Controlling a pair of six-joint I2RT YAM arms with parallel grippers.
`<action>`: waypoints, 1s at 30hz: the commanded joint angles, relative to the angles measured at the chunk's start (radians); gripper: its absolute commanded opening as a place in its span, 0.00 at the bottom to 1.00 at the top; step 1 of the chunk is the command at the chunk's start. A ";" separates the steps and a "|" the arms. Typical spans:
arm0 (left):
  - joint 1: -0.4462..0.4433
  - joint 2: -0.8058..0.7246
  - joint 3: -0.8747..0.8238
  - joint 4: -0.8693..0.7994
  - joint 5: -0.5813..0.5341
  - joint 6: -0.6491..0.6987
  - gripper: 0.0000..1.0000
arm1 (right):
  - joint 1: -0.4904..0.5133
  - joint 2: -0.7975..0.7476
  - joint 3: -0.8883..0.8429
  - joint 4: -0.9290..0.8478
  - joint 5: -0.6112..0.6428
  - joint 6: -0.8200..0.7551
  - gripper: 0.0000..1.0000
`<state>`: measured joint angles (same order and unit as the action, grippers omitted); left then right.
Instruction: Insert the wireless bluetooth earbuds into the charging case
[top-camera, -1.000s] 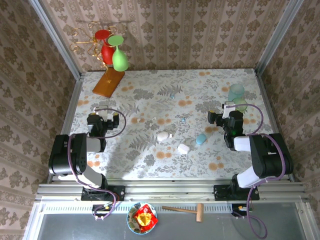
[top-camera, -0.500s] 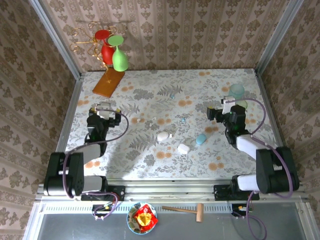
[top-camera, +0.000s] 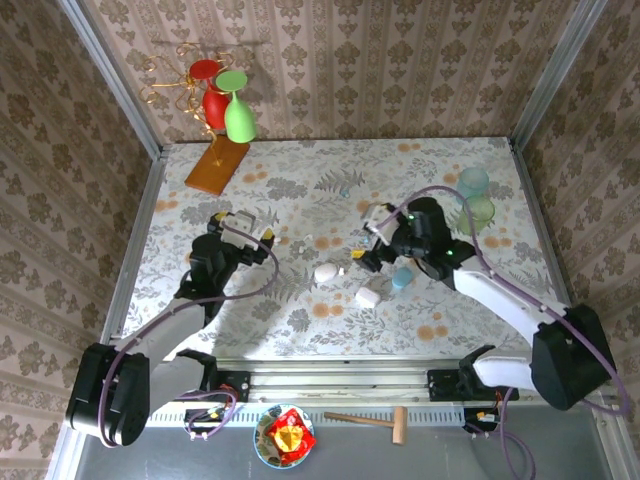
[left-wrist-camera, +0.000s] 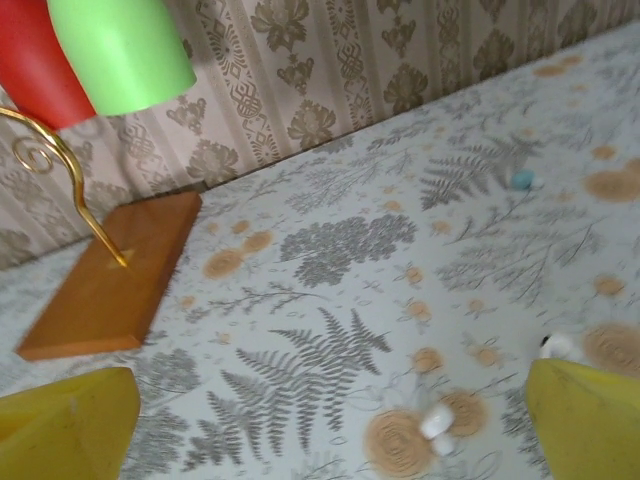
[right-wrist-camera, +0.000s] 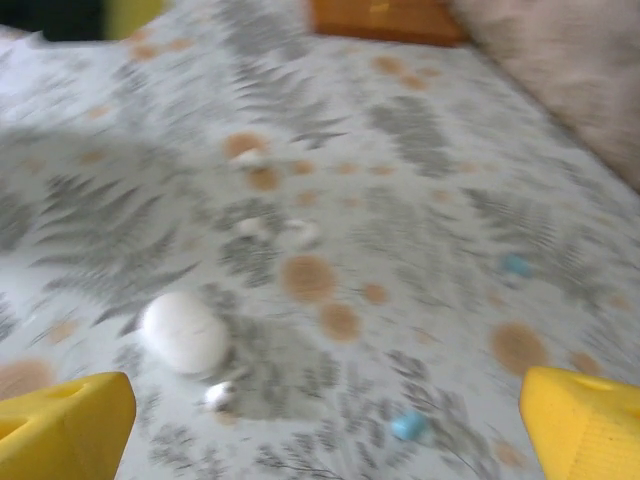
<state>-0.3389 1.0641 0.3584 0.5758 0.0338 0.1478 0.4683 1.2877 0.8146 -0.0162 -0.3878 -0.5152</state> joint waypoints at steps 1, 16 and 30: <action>0.000 -0.028 -0.019 0.018 0.060 -0.199 1.00 | 0.061 0.091 0.099 -0.222 -0.068 -0.199 1.00; 0.023 -0.185 -0.035 -0.182 0.045 -0.232 1.00 | 0.164 0.575 0.410 -0.375 0.050 -0.411 0.83; 0.030 -0.178 -0.040 -0.159 0.047 -0.244 1.00 | 0.178 0.688 0.504 -0.467 0.081 -0.451 0.68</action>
<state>-0.3183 0.8925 0.3042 0.3958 0.0723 -0.0765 0.6395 1.9591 1.2896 -0.4290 -0.3252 -0.9447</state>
